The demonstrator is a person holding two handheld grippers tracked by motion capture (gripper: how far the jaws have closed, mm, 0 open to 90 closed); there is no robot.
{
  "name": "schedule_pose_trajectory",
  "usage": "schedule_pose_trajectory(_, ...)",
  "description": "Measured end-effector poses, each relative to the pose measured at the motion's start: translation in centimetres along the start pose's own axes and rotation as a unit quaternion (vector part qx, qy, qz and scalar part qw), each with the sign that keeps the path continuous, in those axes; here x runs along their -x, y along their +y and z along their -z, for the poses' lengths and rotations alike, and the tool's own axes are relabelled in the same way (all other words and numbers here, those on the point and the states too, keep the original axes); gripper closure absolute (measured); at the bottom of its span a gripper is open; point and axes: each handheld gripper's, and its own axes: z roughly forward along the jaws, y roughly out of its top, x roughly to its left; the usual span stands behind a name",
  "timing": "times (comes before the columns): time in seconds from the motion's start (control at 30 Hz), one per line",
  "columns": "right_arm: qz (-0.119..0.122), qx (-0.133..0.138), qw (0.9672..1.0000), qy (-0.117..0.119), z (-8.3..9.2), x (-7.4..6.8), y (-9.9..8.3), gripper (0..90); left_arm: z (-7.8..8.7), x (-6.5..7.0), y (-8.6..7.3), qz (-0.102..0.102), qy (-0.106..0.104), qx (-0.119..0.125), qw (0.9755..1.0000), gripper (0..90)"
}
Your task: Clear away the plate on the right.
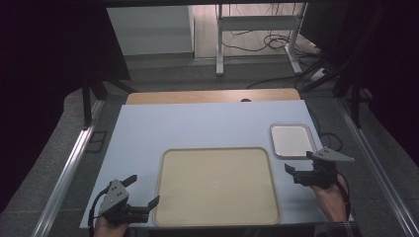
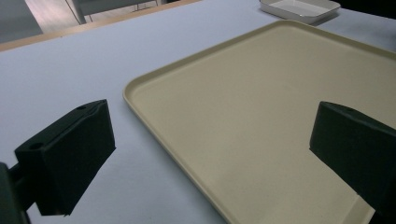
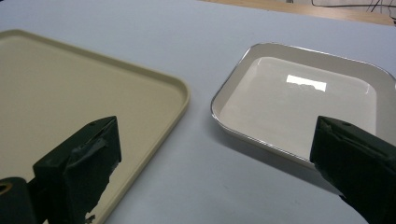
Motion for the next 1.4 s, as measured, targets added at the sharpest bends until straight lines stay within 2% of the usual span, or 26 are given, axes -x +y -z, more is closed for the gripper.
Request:
schedule_pose_trajectory(0.3,-0.008,-0.002,0.9999,-0.010,-0.5,1.3,0.6,1.7,0.0,0.2,0.0,-0.008,-0.002,-0.002,1.0000,0.0)
schedule_pose_trajectory(0.57,-0.019,-0.002,0.9996,-0.021,-1.0,2.8,1.2,1.7,0.1,-0.2,-0.1,0.009,-0.006,0.004,0.9999,0.0)
schedule_pose_trajectory(0.73,-0.029,-0.007,0.9992,-0.025,-1.5,3.5,1.4,1.8,0.1,-0.3,-0.1,0.013,-0.012,0.005,0.9998,0.8)
schedule_pose_trajectory(1.0,-0.054,-0.018,0.9973,-0.047,-2.4,5.1,1.9,2.1,0.1,-0.3,-0.1,0.015,-0.020,0.005,0.9997,1.6)
schedule_pose_trajectory(1.4,-0.058,-0.036,0.9951,-0.072,-3.5,6.4,2.6,0.6,0.2,-0.3,0.0,0.015,-0.018,0.001,0.9997,2.3)
